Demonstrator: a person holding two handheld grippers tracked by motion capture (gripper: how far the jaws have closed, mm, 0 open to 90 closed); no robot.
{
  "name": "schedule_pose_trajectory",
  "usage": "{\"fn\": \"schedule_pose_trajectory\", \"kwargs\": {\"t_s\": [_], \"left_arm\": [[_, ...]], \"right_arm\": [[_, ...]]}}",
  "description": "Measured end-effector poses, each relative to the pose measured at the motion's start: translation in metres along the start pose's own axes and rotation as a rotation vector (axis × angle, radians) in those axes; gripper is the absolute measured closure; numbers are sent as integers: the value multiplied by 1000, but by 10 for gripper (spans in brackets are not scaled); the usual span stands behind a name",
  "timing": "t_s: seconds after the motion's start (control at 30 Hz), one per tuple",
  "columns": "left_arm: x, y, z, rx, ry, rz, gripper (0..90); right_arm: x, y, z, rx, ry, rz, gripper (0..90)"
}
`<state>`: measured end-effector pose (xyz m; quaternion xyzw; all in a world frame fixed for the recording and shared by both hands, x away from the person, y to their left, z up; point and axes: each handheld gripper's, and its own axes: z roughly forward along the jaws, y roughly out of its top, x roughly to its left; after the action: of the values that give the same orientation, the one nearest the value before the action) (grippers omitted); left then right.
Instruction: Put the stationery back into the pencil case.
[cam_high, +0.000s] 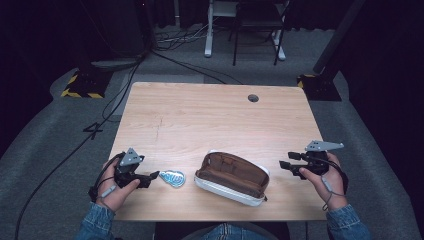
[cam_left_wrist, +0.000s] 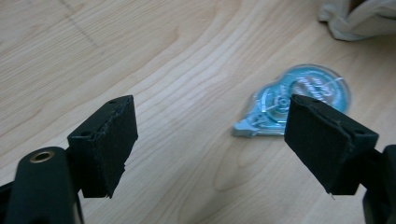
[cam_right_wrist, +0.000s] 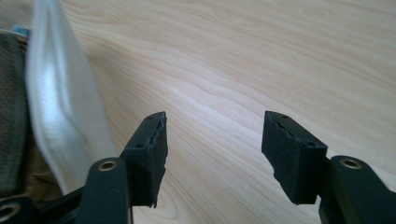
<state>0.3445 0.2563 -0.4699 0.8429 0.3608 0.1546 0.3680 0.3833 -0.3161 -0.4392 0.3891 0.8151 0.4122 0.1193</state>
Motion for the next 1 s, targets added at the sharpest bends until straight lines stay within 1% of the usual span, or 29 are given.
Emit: {"fn": "schedule_pose_trajectory", "kwargs": {"t_s": [0.03,0.07,0.13,0.17,0.2,0.27,0.37,0.5,0.63,0.67,0.73,0.8,0.87,1.0], "left_arm": [[-3,1,1,3,-13,25,174],[-5,2,1,7,-19,30,173],[-9,4,4,18,-34,56,172],[-12,5,6,28,-47,69,172],[-14,5,7,35,-58,79,172],[-16,5,11,39,-80,104,173],[-18,4,18,37,-121,138,173],[-20,2,26,57,-138,170,173],[-21,3,31,72,-133,187,176],[-22,4,33,71,-133,197,176],[-23,4,34,69,-133,196,176],[-24,6,38,71,-139,212,175],[-25,7,39,78,-141,220,175],[-28,8,43,85,-153,230,178]], "right_arm": [[-3,-2,2,9,-9,4,411],[-6,-5,4,22,-24,6,409],[-10,-9,7,39,-43,4,407],[-12,-11,9,44,-45,8,405],[-14,-14,11,51,-50,21,404],[-17,-18,13,66,-55,27,402],[-20,-21,16,73,-56,38,401],[-20,-24,20,86,-52,43,398],[-19,-26,26,103,-60,23,394],[-18,-27,27,109,-60,22,393],[-18,-28,28,112,-61,18,392],[-17,-30,31,121,-58,18,391],[-17,-30,31,126,-56,25,390],[-17,-33,35,134,-53,20,387]]}}
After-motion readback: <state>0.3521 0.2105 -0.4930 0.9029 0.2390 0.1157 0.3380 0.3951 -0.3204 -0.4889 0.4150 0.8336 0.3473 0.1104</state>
